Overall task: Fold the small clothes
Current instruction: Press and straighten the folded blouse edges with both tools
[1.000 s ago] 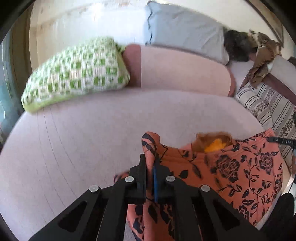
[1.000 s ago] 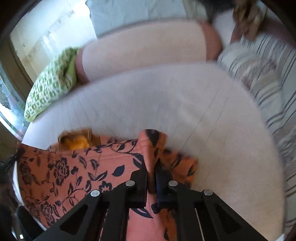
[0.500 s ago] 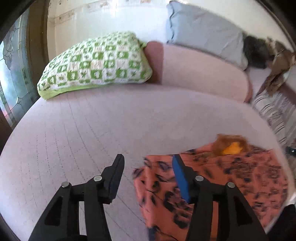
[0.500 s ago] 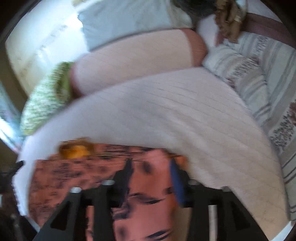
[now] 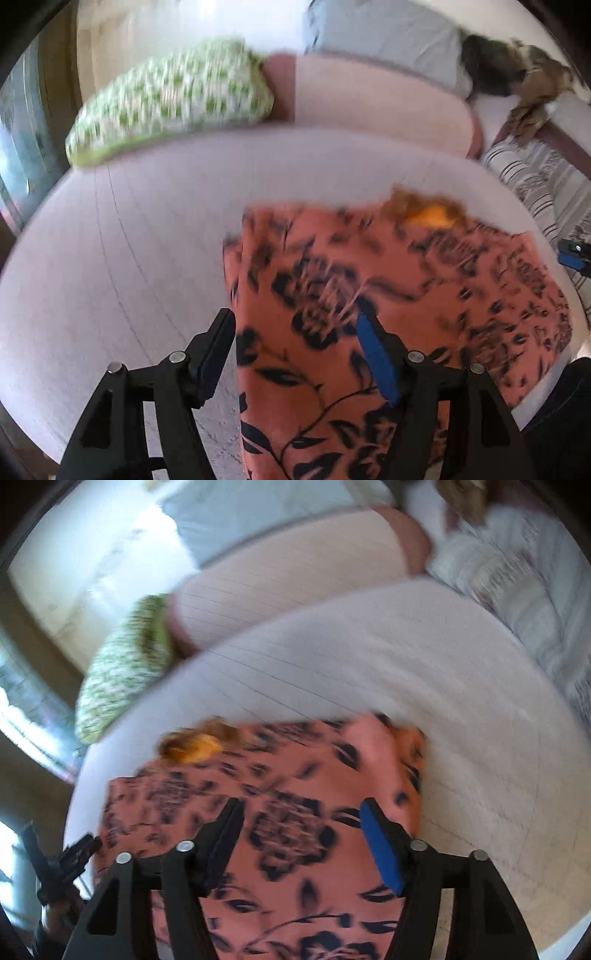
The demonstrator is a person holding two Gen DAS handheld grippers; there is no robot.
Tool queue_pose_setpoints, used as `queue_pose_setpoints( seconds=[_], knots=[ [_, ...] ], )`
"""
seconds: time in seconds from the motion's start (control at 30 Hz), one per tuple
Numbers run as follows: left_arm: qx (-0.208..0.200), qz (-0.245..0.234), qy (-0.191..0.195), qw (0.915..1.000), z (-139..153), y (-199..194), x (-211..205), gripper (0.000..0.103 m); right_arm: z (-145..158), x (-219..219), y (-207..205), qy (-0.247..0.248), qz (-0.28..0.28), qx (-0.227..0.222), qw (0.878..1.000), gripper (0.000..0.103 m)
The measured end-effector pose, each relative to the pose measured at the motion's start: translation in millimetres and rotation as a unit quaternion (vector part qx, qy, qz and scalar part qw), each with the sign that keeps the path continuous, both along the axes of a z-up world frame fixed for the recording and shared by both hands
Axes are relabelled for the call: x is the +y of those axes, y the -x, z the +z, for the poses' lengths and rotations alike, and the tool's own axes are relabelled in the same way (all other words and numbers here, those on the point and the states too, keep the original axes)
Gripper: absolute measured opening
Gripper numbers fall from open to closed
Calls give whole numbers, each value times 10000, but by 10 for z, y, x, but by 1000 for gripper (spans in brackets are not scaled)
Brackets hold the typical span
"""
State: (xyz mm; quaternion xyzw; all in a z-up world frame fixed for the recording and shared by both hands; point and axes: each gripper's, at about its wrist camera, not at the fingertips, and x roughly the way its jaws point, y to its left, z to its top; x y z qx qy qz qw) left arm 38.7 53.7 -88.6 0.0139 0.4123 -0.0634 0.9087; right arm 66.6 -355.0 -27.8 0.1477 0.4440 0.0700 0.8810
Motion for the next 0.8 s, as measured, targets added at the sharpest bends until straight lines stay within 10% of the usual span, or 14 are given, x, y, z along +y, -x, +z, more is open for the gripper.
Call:
queue_pose_setpoints(
  seconds=[0.1,0.2,0.47,0.6,0.8],
  knots=[
    [-229,-187,103,9995,11,122,-47,78,-204,-57,-74,-166,86,169,9997,79],
    [590,-83,-158,9981,-415,76,-55,78,-687,-248,-150,-263,-355,799,9958,76],
    [-171,-335,237,9990,91,224,-97,78,-207,-190,-605,-647,118,169,9977,76],
    [698,-236,133,9972,-447,135,-193,78,-833,-539,-988,-928,-555,886,9902,79],
    [2,-465,92,9989,-1,381,-283,78,-185,-218,-432,-671,-281,108,9973,79]
  ],
)
